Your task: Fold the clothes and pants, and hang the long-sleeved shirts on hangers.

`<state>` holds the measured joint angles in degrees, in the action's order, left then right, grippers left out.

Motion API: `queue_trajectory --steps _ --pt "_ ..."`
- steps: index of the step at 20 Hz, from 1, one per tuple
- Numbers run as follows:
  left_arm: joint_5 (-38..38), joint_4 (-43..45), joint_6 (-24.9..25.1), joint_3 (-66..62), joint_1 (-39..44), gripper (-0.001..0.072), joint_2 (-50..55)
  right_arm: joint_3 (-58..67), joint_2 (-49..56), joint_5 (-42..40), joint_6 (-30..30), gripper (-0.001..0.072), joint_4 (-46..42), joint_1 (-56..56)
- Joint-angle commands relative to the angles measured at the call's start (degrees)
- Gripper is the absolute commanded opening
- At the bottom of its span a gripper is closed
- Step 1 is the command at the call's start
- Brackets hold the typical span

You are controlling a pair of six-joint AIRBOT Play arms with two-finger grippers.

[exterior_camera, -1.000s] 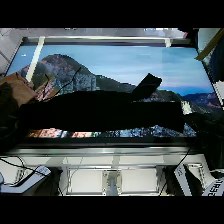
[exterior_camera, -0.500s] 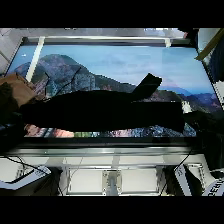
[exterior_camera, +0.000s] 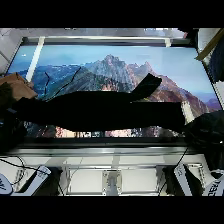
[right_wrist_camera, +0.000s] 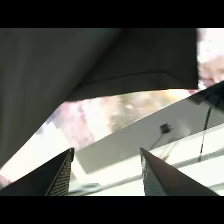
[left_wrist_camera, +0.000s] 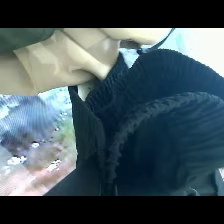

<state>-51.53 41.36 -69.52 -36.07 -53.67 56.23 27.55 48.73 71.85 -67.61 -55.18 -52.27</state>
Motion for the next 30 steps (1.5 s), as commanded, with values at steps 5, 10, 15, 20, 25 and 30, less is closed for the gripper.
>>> queue_trajectory --steps 5,10,15,20,25,30 --pt "-0.4 0.2 0.1 -0.1 0.0 0.0021 -1.7 -6.1 9.9 -12.9 0.0 0.0414 10.1 0.0" --pt "-0.5 0.2 0.1 -0.1 0.0 0.0021 -1.7 -6.1 13.7 -15.7 1.3 0.0368 15.8 0.0" --pt "-1.7 0.2 0.2 -0.1 0.0 0.0021 -1.7 -5.5 15.0 -12.1 1.3 0.0496 14.4 0.0" --pt "-1.7 0.2 0.1 -0.1 0.0 0.0021 -1.6 -4.1 14.6 -12.4 0.6 0.0487 10.2 0.0" --pt "-1.7 0.2 0.1 -0.1 0.0 0.0021 -1.6 -6.3 15.0 -20.8 0.2 0.0439 13.3 0.0" --pt "-1.7 0.2 0.1 -0.1 0.0 0.0021 -1.6 -6.3 15.2 -24.2 0.2 0.0164 18.0 0.0"
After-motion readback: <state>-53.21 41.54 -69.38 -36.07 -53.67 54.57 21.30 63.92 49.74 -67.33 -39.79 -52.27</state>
